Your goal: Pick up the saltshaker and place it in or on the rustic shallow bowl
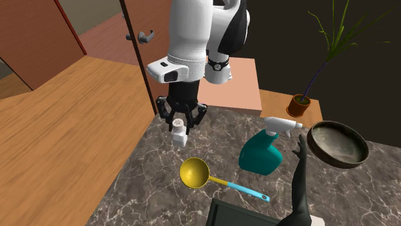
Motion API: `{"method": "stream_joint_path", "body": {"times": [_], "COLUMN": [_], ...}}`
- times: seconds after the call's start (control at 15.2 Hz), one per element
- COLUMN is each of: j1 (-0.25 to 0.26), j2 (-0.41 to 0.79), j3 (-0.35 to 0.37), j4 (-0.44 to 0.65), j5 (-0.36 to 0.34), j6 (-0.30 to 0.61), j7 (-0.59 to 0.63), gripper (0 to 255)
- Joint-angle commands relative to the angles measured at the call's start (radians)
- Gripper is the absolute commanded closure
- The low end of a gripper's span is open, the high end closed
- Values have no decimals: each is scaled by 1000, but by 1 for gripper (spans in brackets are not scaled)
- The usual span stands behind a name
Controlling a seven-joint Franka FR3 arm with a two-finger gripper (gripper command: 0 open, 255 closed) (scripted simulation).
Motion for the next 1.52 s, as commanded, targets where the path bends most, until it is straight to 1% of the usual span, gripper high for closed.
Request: {"method": "stream_joint_path", "body": {"times": [0.0,1.19,1.45], "j1": [1,6,44], "j2": [-16,-117,-146], "j3": [1,4,63], "j4": [12,149,125], "j5": [4,26,-2], "j6": [-29,-265,-281], "j7": [-4,-32,79], "gripper": [255,255,255]}}
